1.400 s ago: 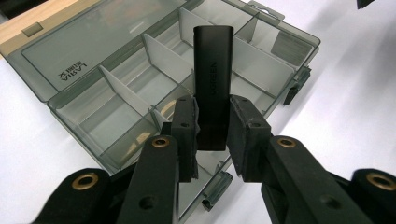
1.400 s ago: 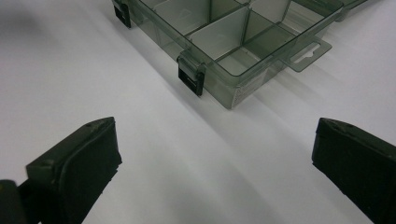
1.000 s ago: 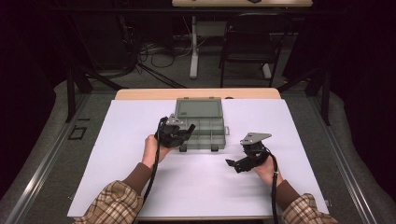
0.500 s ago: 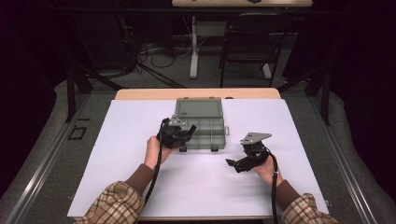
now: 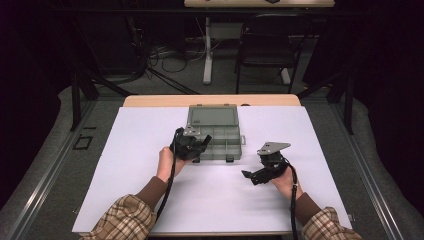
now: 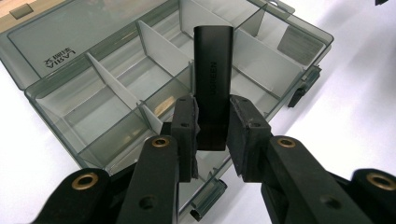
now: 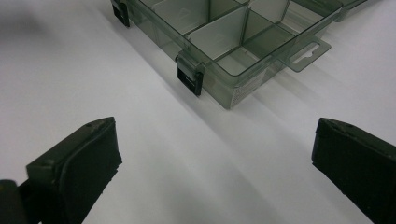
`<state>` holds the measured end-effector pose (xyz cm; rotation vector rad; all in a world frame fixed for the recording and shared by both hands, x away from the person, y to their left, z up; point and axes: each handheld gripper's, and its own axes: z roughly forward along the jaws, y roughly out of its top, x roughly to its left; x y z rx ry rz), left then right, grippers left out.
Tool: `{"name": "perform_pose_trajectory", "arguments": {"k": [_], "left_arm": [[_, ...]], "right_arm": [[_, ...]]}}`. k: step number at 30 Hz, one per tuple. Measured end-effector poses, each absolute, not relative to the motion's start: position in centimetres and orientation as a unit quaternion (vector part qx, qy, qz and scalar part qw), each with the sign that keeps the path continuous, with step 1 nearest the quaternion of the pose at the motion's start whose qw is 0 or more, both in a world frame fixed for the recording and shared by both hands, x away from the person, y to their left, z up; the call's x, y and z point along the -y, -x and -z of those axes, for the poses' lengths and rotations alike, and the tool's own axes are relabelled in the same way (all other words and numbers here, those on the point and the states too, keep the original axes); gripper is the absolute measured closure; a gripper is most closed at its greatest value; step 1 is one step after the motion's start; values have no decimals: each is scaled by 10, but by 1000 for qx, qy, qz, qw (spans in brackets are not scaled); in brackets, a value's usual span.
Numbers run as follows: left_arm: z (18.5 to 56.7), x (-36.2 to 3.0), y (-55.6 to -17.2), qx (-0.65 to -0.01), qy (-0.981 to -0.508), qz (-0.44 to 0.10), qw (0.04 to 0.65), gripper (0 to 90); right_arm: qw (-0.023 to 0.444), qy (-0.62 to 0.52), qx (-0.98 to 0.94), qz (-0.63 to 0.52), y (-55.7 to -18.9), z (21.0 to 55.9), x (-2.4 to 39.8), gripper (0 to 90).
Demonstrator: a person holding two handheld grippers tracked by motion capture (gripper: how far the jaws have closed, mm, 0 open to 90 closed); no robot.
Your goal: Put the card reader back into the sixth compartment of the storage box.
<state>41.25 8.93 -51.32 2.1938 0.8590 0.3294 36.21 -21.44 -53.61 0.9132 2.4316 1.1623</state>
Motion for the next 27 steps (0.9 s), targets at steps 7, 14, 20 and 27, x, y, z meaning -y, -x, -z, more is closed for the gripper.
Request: {"name": "perform_pose_trajectory", "arguments": {"k": [7, 14, 20, 27], "left_arm": [[515, -87, -412, -335, -857, -132, 369, 735], [516, -86, -412, -334, -859, -133, 364, 734], [519, -84, -411, -337, -859, -129, 364, 730], [518, -86, -411, -345, -855, -129, 364, 477]], "right_arm": [[147, -317, -845, -406, -362, 536, 215, 0], [149, -315, -845, -405, -362, 536, 215, 0], [149, -316, -844, -408, -362, 536, 215, 0], [150, -315, -844, -406, -361, 535, 215, 0]]}}
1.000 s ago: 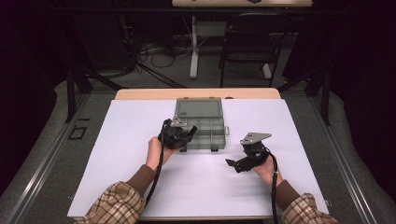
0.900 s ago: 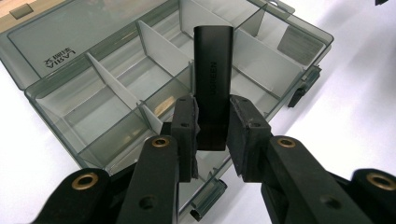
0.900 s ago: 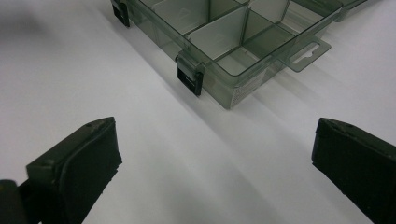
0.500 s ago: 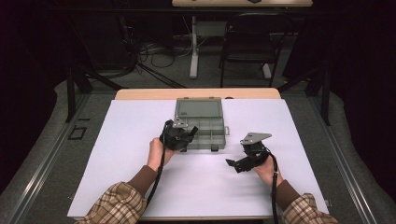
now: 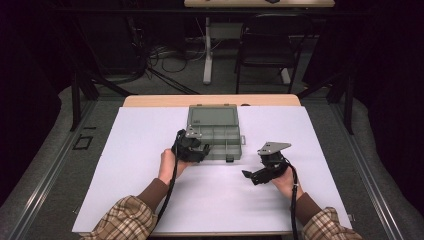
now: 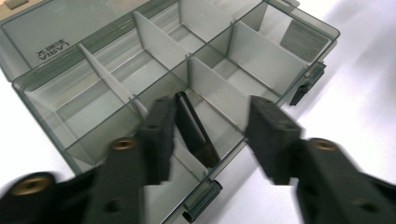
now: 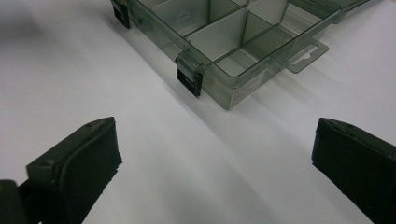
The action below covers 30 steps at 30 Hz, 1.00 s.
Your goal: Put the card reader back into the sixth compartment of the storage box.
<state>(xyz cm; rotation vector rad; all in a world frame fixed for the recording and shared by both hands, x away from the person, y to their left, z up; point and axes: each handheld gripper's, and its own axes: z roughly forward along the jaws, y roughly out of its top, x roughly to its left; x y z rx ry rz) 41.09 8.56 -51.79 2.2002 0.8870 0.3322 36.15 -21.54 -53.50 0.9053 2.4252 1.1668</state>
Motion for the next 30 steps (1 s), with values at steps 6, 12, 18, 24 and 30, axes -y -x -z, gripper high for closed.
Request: {"name": "perform_pose_trajectory", "arguments": {"k": [6, 12, 18, 24, 30], "left_arm": [[515, -89, -409, -341, -854, -133, 369, 324], [513, -97, -407, -334, -856, -132, 373, 177], [510, -107, -407, -335, -855, -132, 373, 146], [510, -111, -407, -335, -856, -131, 371, 110], [510, -113, -406, -333, -857, -131, 371, 69]], "right_arm": [[149, -315, -844, -408, -361, 535, 216, 0], [153, -313, -843, -410, -361, 534, 217, 0], [151, -313, -842, -413, -361, 534, 217, 0], [153, -312, -840, -417, -361, 534, 217, 0], [153, -312, -839, -418, -361, 534, 217, 0]]}}
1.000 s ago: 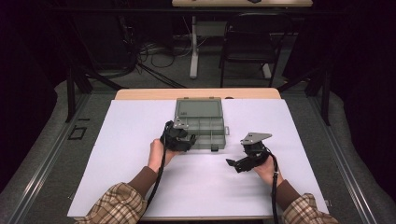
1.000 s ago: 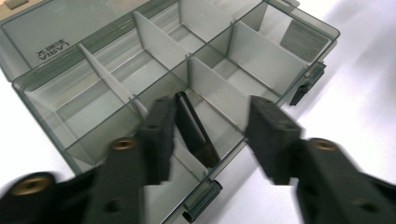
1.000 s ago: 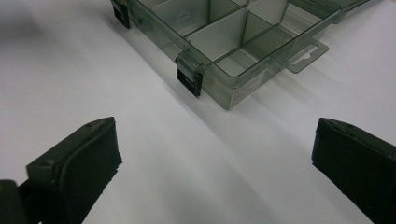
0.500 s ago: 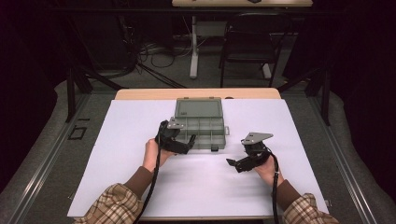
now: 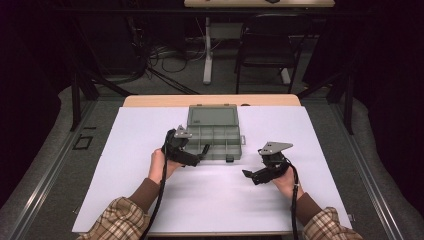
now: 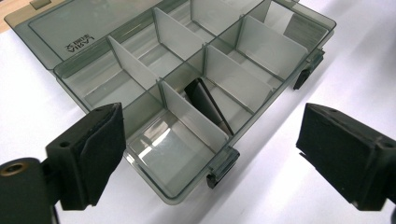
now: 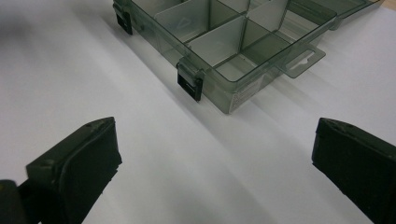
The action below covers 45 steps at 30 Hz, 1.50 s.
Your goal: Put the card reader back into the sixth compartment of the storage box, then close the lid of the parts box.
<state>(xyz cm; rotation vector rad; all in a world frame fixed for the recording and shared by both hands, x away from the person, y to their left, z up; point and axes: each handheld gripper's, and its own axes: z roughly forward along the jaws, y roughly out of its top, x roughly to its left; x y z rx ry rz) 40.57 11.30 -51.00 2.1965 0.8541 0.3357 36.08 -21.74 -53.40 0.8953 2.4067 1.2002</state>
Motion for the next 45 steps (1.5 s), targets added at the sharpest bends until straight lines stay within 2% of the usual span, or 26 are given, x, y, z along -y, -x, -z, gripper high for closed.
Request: {"name": "perform_pose_trajectory", "arguments": {"k": [21, 45], "left_arm": [[502, -117, -405, -316, -866, -129, 364, 6], [501, -113, -439, -291, -873, -120, 372, 0]], "right_arm": [[155, -310, -840, -418, -361, 533, 218, 0], [153, -308, -840, -419, -363, 535, 216, 0]]}}
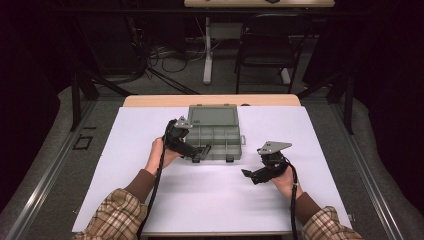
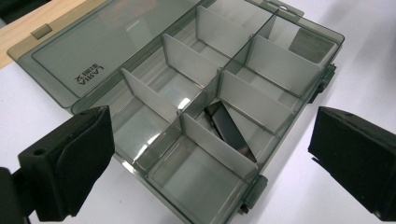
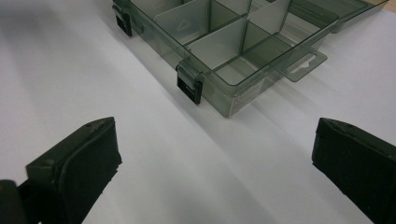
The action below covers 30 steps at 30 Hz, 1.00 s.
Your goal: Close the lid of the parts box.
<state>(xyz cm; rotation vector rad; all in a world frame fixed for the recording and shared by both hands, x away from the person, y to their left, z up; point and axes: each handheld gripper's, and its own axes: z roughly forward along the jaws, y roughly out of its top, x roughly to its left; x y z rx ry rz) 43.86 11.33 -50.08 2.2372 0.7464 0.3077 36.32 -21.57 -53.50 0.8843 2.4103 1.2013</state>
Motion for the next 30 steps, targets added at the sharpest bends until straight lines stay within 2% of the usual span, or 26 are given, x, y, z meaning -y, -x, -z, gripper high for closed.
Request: {"name": "perform_pose_trajectory", "arguments": {"k": [13, 18, 30], "left_arm": [[505, -104, -448, -293, -877, -136, 356, 7], [511, -94, -449, -284, -885, -141, 340, 107], [524, -88, -455, -308, -883, -163, 313, 350]], "right_arm": [[156, -306, -838, -424, -363, 535, 215, 0], [155, -304, -839, -423, -363, 535, 214, 0], [152, -302, -842, -421, -363, 536, 214, 0]]}}
